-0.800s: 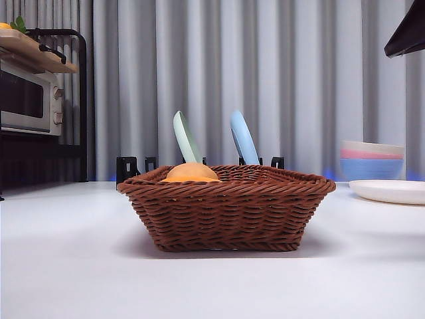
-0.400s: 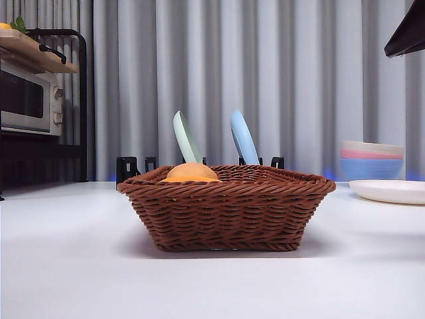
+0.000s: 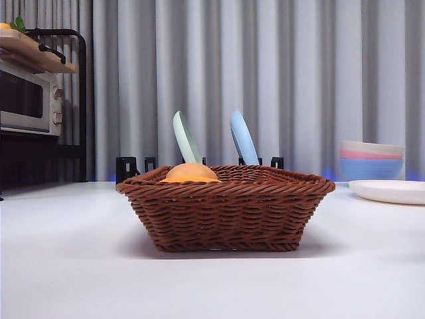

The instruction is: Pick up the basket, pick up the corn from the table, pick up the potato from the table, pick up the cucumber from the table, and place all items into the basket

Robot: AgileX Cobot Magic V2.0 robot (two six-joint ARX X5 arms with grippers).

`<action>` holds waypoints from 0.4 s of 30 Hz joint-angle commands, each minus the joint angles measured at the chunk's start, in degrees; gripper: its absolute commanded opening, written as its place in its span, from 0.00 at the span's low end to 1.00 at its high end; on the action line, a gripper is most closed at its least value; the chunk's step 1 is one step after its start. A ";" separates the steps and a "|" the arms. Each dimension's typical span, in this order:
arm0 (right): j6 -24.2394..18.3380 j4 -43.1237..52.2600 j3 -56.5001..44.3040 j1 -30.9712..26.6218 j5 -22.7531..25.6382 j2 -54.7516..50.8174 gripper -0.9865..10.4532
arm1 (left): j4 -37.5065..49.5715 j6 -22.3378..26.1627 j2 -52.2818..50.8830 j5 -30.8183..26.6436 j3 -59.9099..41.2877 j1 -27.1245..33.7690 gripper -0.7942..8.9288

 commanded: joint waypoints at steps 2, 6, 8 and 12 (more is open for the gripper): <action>-4.79 3.15 -6.56 -7.67 -6.88 -7.41 0.09 | -0.22 -0.52 -0.13 0.31 -0.68 0.20 0.08; -5.14 8.83 -14.58 -14.25 -10.69 -15.58 0.09 | -0.22 -0.55 -0.13 0.31 -0.68 0.20 0.08; -5.09 11.10 -18.73 -16.52 -12.52 -19.15 0.09 | -0.22 -0.52 -0.13 0.31 -0.68 0.20 0.08; -4.92 12.61 -24.70 -18.25 -12.57 -23.21 0.09 | -0.22 -0.52 -0.13 0.31 -0.68 0.20 0.08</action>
